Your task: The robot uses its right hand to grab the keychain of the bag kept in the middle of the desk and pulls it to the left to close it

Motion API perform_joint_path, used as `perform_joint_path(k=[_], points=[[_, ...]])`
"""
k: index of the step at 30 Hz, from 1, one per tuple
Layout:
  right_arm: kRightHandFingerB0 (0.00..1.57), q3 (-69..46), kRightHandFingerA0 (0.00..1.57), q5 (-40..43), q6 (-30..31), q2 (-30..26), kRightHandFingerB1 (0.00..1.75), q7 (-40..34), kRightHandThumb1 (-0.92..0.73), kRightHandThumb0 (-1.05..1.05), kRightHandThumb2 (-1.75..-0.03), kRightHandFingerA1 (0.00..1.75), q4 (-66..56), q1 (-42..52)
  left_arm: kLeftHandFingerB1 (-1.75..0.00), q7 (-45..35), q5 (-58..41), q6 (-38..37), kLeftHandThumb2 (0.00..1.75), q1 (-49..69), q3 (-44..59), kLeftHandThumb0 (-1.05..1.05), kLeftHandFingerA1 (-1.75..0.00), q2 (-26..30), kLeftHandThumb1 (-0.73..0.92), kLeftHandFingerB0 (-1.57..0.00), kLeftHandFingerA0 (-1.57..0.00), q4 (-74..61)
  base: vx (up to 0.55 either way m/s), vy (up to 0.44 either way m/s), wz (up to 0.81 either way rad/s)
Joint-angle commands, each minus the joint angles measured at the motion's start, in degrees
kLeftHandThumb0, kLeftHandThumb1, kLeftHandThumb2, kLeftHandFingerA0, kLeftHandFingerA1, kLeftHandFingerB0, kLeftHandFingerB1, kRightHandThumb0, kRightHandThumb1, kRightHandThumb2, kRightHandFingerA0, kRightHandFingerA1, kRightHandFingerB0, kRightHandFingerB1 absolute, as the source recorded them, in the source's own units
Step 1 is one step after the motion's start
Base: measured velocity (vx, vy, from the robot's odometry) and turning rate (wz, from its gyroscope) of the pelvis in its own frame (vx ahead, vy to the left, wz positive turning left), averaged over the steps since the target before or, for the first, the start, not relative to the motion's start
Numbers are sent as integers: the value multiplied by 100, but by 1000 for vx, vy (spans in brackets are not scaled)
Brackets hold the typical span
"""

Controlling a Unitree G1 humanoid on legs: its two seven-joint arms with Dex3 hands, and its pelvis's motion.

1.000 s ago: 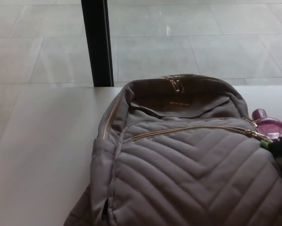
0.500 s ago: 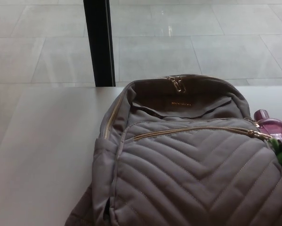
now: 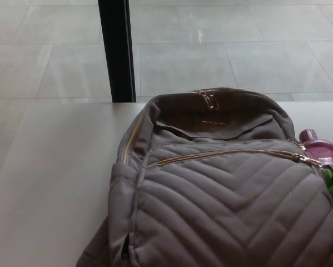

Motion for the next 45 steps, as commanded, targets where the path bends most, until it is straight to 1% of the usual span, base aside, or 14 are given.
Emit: perform_joint_path(k=[1,14,20,21,26,27,28,32,33,34,36,39,40,45], points=[[66,-251,87,386,-579,336,155,-682,-61,-18,-85,175,178,127,-45,21,-78,-55,83,42,28,-91,-55,69,92,-51,-68,-1,0,0,0],[94,-601,118,697,-866,610,119,-805,-47,-22,-104,135,280,-118,-44,61,-102,-78,86,41,55,-93,-55,31,92,-47,-69,-1,0,0,0],[96,-697,120,754,-790,572,116,-769,-47,-22,-106,135,365,-360,-44,52,-123,-32,86,35,90,-92,-57,20,92,-47,-66,14,0,0,0],[73,-735,89,877,-597,631,147,-623,-52,-18,-104,175,298,-394,-55,29,-127,-33,122,36,88,-85,-64,20,82,-45,-64,14,0,0,0],[75,-912,88,1503,-83,859,147,-172,-49,-15,-114,175,238,-627,-54,4,-139,-44,122,37,88,-84,-64,32,82,-45,-63,38,0,0,0],[72,-965,88,1680,289,942,152,35,-53,-18,-111,175,160,-747,-44,7,-133,-56,87,41,82,-93,-56,30,92,-47,-66,34,0,0,0],[94,-991,119,1783,593,1019,120,159,-49,-25,-115,138,91,-873,-44,46,-114,-66,88,43,67,-94,-56,34,92,-46,-68,35,0,0,0],[96,-984,123,1921,1005,1157,117,323,-48,-23,-114,137,1,-1175,-52,-2,-134,-71,123,69,72,-83,-62,37,83,-40,-59,16,0,0,0],[75,-968,93,1966,1115,1189,149,385,-50,-16,-115,175,-4,-1256,-44,41,-114,-74,89,64,57,-93,-55,39,92,-46,-64,21,0,0,0],[95,-920,122,1958,1199,1230,119,413,-47,-23,-115,138,-23,-1290,-54,31,-108,-89,123,92,54,-84,-63,53,84,-44,-63,29,0,0,0],[75,-815,93,1940,1418,1261,148,540,-52,-17,-112,175,-107,-1405,-54,34,-109,-72,123,118,46,-83,-63,57,83,-43,-62,-7,0,0,0],[73,-584,92,1820,1706,1356,151,638,-53,-23,-107,174,-176,-1625,-45,21,-201,36,86,96,123,-90,-56,81,92,-46,-66,2,0,0,0],[95,-536,122,1823,1665,1369,118,649,-49,-27,-114,136,-183,-1668,-44,31,-197,30,87,99,119,-92,-56,84,92,-45,-68,2,0,0,0],[78,-112,96,1770,1588,1437,149,747,-47,-21,-120,172,-185,-2034,-45,53,-165,-15,88,99,86,-92,-57,106,92,-46,-67,1,0,0,0]])
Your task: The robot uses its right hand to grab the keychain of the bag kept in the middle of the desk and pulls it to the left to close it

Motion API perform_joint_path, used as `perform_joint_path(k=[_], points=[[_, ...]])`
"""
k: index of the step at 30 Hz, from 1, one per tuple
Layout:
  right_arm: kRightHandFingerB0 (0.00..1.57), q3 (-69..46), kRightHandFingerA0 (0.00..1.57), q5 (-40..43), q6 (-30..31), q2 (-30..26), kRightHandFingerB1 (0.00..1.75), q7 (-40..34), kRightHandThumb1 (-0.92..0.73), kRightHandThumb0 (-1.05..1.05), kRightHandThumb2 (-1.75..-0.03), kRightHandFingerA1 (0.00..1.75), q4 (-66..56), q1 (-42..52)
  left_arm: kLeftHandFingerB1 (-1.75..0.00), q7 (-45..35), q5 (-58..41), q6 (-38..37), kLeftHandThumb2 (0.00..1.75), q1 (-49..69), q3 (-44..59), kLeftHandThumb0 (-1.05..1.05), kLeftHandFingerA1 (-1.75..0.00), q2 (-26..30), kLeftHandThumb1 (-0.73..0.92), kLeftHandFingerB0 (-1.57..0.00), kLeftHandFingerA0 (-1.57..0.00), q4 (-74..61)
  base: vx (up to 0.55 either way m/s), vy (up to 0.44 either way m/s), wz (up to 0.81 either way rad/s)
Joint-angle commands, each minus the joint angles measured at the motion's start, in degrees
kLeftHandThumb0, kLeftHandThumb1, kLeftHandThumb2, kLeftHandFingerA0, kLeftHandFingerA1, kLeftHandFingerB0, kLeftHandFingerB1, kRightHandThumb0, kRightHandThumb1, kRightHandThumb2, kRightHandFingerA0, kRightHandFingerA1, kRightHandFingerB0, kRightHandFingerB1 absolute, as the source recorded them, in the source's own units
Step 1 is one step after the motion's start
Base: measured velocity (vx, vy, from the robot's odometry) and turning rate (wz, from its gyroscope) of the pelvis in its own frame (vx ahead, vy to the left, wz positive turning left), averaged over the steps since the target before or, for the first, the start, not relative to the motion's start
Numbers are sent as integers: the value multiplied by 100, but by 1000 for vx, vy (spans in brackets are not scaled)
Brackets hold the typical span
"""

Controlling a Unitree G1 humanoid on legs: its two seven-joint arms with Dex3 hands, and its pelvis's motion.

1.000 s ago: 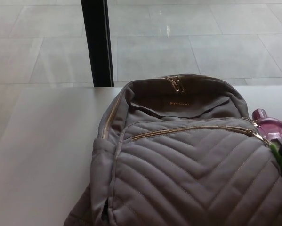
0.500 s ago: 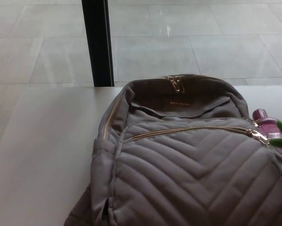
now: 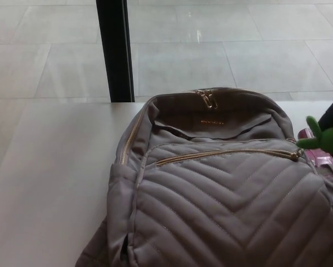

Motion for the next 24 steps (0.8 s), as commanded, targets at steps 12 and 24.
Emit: perform_joint_path(k=[12,24], points=[[74,1623,90,-128,888,164,150,773,-50,-27,-118,175,339,-1157,-47,3,-57,-52,88,52,11,-96,-58,156,91,-48,-65,-22,0,0,0],[70,2480,80,-606,1226,152,106,1078,-56,-29,-106,164,777,-1876,-48,-9,-100,-49,87,41,44,-94,-58,179,91,-50,-66,-58,0,0,0]])
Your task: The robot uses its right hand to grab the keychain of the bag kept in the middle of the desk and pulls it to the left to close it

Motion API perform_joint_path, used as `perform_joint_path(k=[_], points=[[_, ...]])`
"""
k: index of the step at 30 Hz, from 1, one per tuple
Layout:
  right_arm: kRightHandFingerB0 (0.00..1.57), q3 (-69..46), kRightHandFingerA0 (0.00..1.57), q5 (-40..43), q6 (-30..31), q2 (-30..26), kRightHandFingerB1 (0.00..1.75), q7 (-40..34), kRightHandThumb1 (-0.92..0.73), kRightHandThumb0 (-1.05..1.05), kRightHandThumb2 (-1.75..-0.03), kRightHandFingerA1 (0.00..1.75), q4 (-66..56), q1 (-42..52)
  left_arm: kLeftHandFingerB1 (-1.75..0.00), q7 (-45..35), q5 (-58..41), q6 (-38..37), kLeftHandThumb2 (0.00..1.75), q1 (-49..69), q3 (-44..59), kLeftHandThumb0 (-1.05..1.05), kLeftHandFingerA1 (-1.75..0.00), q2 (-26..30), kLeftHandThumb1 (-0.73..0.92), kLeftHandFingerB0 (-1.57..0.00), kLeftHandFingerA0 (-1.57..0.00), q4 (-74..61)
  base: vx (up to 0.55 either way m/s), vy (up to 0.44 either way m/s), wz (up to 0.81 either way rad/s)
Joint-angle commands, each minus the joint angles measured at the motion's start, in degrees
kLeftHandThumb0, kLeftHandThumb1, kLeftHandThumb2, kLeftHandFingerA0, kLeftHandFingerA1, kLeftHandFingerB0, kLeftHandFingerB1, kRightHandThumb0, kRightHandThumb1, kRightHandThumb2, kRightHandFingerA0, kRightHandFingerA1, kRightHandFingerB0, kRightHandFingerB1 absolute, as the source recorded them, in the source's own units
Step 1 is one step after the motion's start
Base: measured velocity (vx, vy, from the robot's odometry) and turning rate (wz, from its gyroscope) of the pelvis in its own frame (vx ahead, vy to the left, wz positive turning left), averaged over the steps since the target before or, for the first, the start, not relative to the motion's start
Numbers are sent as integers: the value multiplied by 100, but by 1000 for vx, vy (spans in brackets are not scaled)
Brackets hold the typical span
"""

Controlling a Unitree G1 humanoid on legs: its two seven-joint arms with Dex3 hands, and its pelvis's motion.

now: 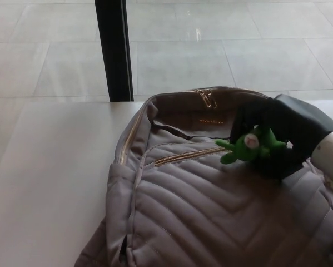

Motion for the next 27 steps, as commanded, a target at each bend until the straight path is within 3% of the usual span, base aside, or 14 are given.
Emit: perform_joint_path(k=[1,4,5,11,12,13,14,15,16,17,21,23,24,27], points=[[69,183,81,-204,294,26,125,251,-55,-28,-110,173,149,-292,-47,-6,-77,-34,86,36,40,-94,-58,124,92,-50,-66,-37,0,0,0],[71,201,86,-191,332,67,140,271,-58,-28,-109,175,330,-475,-47,71,-57,-25,86,14,17,-95,-56,113,92,-50,-65,-47,0,0,0],[70,209,88,-176,370,112,146,298,-54,-29,-114,175,404,-601,-55,82,-50,-28,122,12,10,-85,-63,110,81,-45,-64,-46,0,0,0],[71,348,85,-136,285,339,153,357,-49,-28,-119,175,586,-986,-55,-43,-90,-53,123,37,23,-88,-61,112,81,-43,-57,-60,0,0,0],[70,429,84,-193,317,379,138,390,-52,-30,-117,175,589,-1050,-45,-72,-111,-39,88,40,36,-97,-56,110,92,-43,-59,-65,0,0,0],[70,511,84,-275,370,386,138,435,-52,-30,-117,175,591,-1106,-45,-108,-131,-31,88,49,45,-97,-56,105,92,-43,-59,-78,0,0,0],[69,539,84,-252,320,450,140,405,-51,-30,-118,175,621,-1138,-46,-81,-124,-34,88,47,39,-95,-56,105,92,-45,-60,-71,0,0,0],[67,660,80,-355,464,485,106,504,-53,-30,-111,171,602,-1251,-55,-76,-119,-46,123,44,30,-88,-63,107,82,-44,-59,-87,0,0,0],[73,755,80,-426,508,514,101,559,-54,-31,-112,156,616,-1341,-55,-66,-115,-42,123,31,24,-87,-63,105,82,-44,-59,-88,0,0,0],[78,799,105,-441,491,556,90,558,-52,-31,-114,119,625,-1376,-47,-49,-112,-46,87,24,21,-96,-56,102,92,-48,-61,-85,0,0,0],[77,916,84,-338,714,960,93,565,-60,-32,-99,165,711,-1481,-46,-61,-114,-83,85,1,21,-95,-55,98,92,-47,-58,-74,0,0,0],[60,1032,81,-433,692,1077,76,514,-72,-32,-82,162,725,-1469,-46,-39,-114,-89,86,1,16,-94,-54,91,92,-45,-59,-115,0,0,0],[59,1092,79,-450,657,1148,96,487,-66,-32,-91,165,749,-1454,-46,-14,-106,-84,89,-7,10,-94,-55,88,91,-46,-59,-112,0,0,0],[70,1200,81,-452,581,1264,99,482,-59,-32,-97,167,800,-1416,-46,46,-77,-100,88,-16,-13,-95,-54,76,92,-45,-59,-90,0,0,0]])
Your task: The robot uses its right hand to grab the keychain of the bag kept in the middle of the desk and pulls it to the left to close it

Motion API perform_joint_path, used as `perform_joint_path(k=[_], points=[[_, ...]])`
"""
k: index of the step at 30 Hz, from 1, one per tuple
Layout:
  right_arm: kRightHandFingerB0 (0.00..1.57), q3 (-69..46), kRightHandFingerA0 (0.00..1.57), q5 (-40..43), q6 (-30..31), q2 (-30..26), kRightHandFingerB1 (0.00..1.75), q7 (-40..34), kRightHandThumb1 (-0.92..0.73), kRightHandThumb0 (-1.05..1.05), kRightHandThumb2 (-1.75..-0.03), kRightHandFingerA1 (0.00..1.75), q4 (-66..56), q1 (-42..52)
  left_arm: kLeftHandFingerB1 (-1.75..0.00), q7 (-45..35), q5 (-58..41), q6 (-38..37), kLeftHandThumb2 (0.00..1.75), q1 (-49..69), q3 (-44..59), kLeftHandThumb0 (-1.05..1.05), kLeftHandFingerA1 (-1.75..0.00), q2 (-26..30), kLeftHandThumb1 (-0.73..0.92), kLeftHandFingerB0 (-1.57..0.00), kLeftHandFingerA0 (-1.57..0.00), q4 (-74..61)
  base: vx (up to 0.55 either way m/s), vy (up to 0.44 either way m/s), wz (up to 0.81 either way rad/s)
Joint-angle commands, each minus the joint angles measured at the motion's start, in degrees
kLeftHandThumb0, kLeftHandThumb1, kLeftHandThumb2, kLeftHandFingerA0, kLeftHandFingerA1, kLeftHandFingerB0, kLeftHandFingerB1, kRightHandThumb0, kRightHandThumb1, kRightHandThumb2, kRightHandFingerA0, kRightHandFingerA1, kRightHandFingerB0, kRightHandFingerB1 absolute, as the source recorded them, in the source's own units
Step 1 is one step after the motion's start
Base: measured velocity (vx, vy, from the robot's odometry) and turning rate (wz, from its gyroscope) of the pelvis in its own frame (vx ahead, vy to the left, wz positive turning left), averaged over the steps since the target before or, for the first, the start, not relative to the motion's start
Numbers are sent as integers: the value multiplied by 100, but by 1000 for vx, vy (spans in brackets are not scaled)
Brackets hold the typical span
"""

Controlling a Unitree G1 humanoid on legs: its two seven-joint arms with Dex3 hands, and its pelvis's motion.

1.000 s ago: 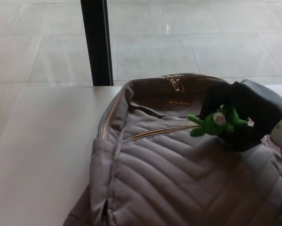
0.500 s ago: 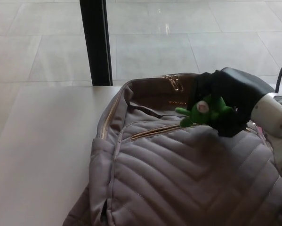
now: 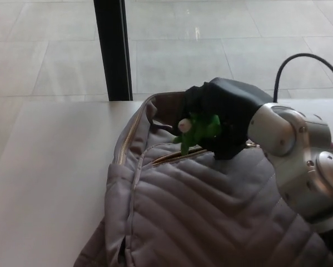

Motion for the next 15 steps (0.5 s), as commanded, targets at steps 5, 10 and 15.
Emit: perform_joint_path(k=[5,10,15], points=[[67,443,81,-172,72,485,126,22,-54,-28,-104,175,218,-26,-46,25,-76,-70,89,27,41,-95,-57,69,92,-44,-65,-35,0,0,0],[66,472,86,-192,196,797,146,-73,-54,-29,-104,175,517,-110,-45,102,-64,-9,85,-30,34,-93,-54,65,92,-46,-63,-10,0,0,0],[66,631,76,-384,90,1073,108,-260,-59,-25,-93,174,1106,-361,-48,83,-193,117,97,-63,152,-97,-61,49,83,-44,-66,9,0,0,0]])
